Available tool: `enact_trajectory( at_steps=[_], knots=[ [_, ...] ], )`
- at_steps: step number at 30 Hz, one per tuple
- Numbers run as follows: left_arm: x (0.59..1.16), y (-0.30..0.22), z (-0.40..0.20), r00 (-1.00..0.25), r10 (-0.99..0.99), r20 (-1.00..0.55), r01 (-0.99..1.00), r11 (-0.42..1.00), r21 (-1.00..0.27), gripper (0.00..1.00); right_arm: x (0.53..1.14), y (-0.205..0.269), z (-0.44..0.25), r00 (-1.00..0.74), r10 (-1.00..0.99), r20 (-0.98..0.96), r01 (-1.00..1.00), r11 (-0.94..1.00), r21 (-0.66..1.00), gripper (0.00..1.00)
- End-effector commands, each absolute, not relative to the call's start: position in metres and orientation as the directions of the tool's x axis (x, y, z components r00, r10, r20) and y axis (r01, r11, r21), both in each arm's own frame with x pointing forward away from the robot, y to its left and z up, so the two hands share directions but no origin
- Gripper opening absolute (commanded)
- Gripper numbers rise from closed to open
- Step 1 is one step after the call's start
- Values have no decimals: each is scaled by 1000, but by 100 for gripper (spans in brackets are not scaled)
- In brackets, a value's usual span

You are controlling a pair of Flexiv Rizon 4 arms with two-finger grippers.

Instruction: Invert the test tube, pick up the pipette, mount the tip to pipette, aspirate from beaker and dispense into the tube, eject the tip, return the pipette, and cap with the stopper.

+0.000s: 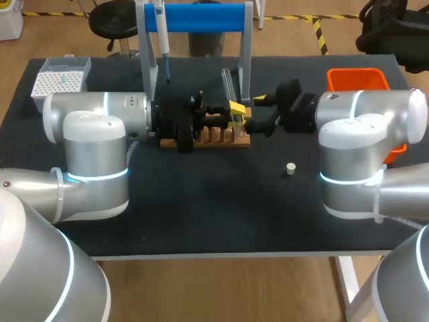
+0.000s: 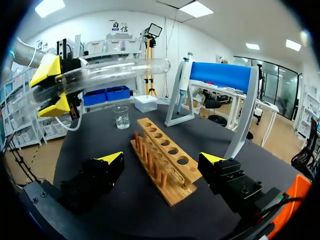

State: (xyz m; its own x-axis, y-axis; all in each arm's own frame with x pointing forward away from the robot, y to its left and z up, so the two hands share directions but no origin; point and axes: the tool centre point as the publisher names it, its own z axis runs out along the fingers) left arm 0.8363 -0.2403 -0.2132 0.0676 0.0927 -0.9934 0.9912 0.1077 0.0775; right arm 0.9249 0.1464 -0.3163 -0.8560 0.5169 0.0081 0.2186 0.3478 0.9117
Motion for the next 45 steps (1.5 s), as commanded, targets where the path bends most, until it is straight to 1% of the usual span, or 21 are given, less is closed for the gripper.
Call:
enact_trajectory(
  at_steps=[1, 23, 45],
  knots=[
    [835, -241, -213, 69, 94, -993, 991, 112, 80, 0, 927, 152, -323, -854, 521, 6, 217, 345, 913, 100],
    [835, -241, -213, 69, 94, -993, 991, 112, 80, 0, 924, 159, -353, -846, 532, 18, 241, 352, 904, 100],
    [835, -241, -213, 69, 94, -993, 991, 112, 80, 0, 927, 160, -358, -842, 537, 38, 267, 356, 895, 100]
  ],
)
